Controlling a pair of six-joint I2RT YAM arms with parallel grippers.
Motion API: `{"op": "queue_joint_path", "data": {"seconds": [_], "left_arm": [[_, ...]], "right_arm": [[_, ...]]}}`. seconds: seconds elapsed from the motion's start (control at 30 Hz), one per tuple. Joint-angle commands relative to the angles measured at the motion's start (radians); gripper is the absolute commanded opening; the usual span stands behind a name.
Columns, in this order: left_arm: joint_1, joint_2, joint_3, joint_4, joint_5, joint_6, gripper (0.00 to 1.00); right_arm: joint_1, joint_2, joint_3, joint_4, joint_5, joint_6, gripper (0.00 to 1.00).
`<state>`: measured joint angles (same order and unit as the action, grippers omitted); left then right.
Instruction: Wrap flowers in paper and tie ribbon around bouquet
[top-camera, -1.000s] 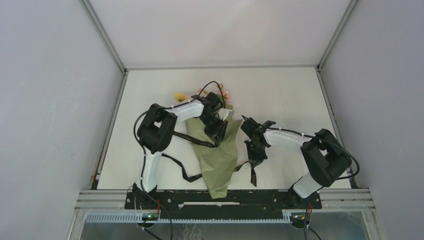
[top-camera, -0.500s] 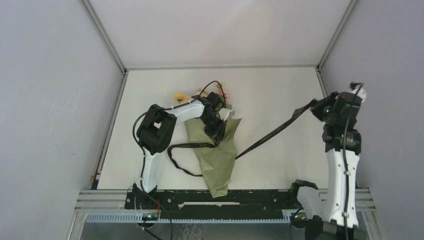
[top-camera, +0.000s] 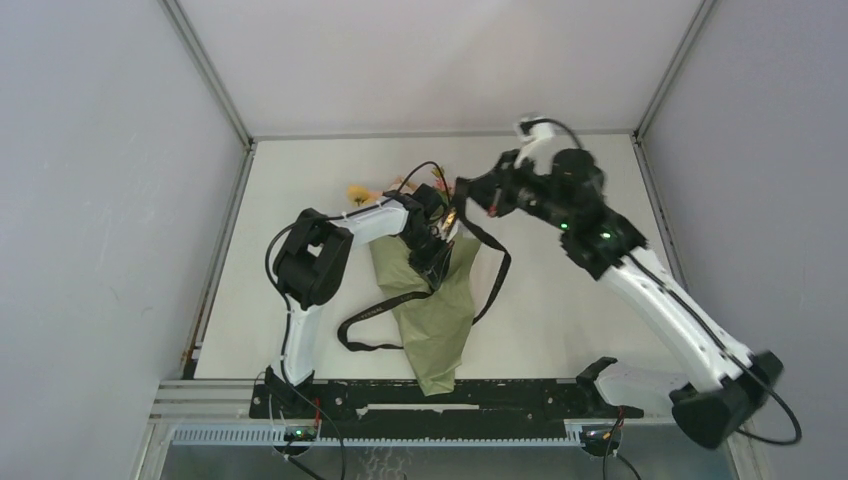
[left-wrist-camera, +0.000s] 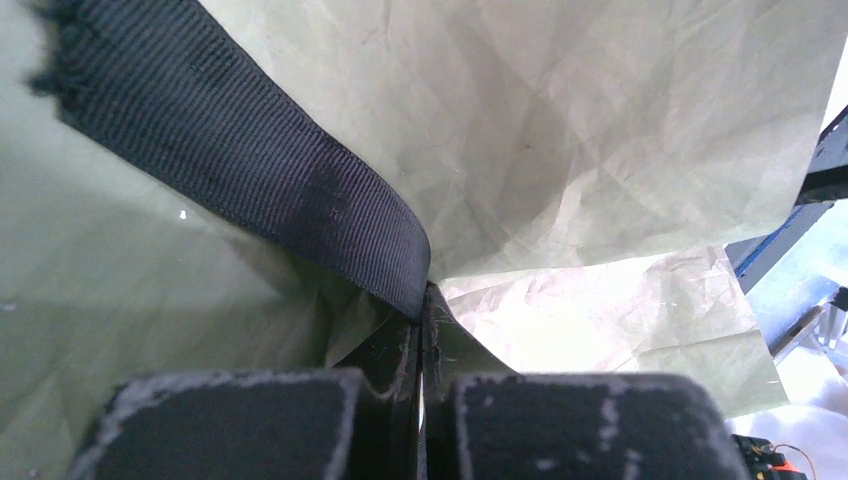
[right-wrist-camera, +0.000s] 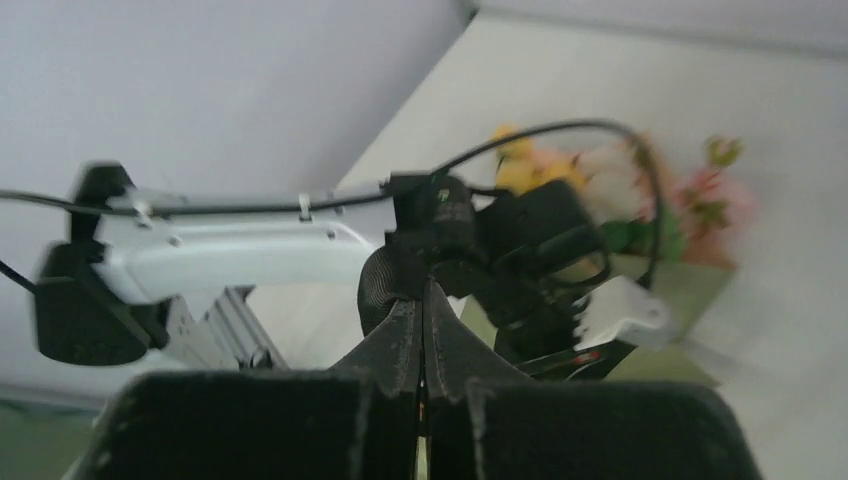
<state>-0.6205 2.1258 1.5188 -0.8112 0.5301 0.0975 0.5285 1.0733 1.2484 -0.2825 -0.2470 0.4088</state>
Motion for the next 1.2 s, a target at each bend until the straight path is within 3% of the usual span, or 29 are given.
{"op": "queue_joint_path", "data": {"seconds": [0.0,0.13,0.23,0.33,0.6,0.83,1.03,1.13,1.17], "left_arm": [[0.023,-0.054,0.003,0.012,-0.013,0.030,0.00],[0.038,-0.060,-0.010,0.035,0.036,0.017,0.00],[0.054,-0.062,-0.020,0.053,0.076,0.003,0.00],[0.063,-0.074,-0.026,0.067,0.091,0.004,0.00],[0.098,-0.201,-0.051,0.089,0.122,-0.003,0.00],[0.181,-0.400,-0.141,0.040,0.138,0.049,0.00],[0.073,-0.605,-0.292,-0.043,0.295,0.292,0.00],[0.013,-0.662,-0.303,0.042,0.316,0.277,0.00],[0.011,-0.663,-0.300,0.087,0.340,0.237,0.00]], "right_arm": [[0.102,0.119,-0.068,0.123,-0.193,-0.026,0.00],[0.137,0.153,-0.276,0.304,-0.264,0.077,0.00],[0.142,0.154,-0.441,0.458,-0.234,0.166,0.00],[0.165,0.237,-0.499,0.490,-0.201,0.209,0.00],[0.126,0.540,-0.472,0.531,-0.148,0.276,0.00],[0.069,0.683,-0.369,0.576,-0.173,0.299,0.00],[0.035,0.792,-0.267,0.677,-0.244,0.376,0.00],[0.030,0.859,-0.208,0.746,-0.326,0.431,0.00],[0.035,0.875,-0.185,0.751,-0.348,0.436,0.04]]}}
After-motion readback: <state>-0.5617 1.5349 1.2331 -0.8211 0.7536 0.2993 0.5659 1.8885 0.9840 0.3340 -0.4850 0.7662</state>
